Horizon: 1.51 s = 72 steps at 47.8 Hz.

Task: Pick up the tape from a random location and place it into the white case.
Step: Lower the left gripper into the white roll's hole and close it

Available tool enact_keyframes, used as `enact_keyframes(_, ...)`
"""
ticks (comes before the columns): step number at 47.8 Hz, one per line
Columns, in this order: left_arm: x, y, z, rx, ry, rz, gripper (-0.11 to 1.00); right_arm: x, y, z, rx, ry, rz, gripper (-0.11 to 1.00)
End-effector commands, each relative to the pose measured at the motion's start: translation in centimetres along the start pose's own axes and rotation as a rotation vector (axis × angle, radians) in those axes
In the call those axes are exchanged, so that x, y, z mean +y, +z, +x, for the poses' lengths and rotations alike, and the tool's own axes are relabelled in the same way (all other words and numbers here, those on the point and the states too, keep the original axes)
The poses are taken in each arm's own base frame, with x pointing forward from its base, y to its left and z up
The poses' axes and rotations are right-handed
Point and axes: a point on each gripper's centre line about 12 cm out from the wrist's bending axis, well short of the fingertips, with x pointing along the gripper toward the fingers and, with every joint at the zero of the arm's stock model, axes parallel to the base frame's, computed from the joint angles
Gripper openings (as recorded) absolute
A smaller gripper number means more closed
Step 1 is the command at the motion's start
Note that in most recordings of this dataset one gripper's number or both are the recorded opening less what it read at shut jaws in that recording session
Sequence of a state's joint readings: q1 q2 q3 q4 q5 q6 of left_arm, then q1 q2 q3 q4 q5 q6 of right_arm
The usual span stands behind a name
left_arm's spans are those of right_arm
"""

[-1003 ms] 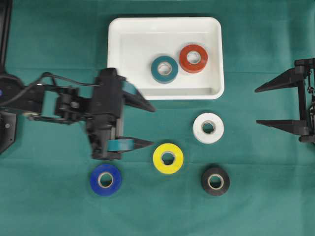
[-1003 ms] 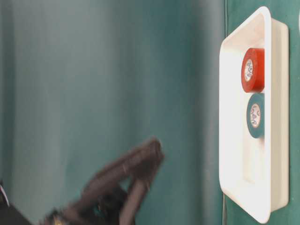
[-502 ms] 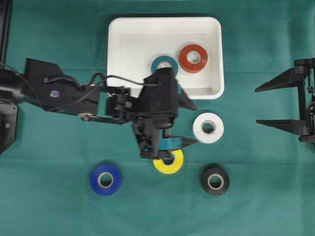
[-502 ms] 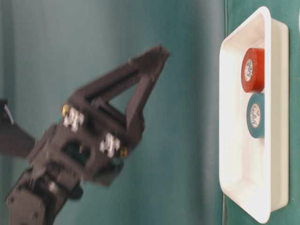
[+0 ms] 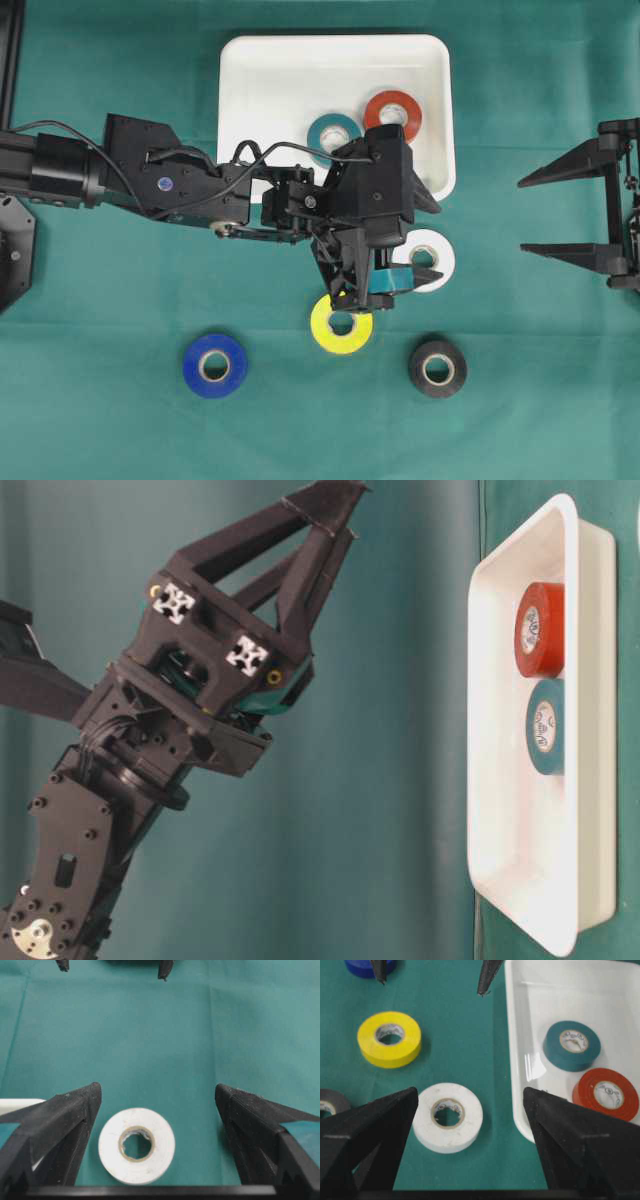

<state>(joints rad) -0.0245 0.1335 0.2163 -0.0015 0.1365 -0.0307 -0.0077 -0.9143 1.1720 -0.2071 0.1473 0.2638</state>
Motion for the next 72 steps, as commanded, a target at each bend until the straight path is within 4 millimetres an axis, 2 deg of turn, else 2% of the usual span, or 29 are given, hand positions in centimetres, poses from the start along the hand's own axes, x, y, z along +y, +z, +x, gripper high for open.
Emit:
enact_keyframes(1,-0.1,1.6,-0.8,-0.035,-0.002,0.002,0.97,0.0,0.7,0.0,-0.015,-0.001,-0.003,0.85)
enact_keyframes(16,-0.3,2.2,-0.1,0.028,-0.002,-0.002,0.97,0.0,0.6,0.0,-0.007,-0.004,-0.005,0.85)
enact_keyframes(29,-0.8,2.9,1.4,0.230,-0.002,0.003,0.97,-0.1,0.4,0.0,0.005,-0.007,-0.005,0.85)
enact_keyframes(40,-0.9,3.6,1.9,0.313,-0.001,0.007,0.97,-0.1,0.4,0.0,0.005,-0.007,-0.005,0.85)
enact_keyframes(72,-1.2,3.5,2.0,0.333,-0.005,0.011,0.97,-0.1,0.4,0.0,0.005,-0.007,-0.005,0.85)
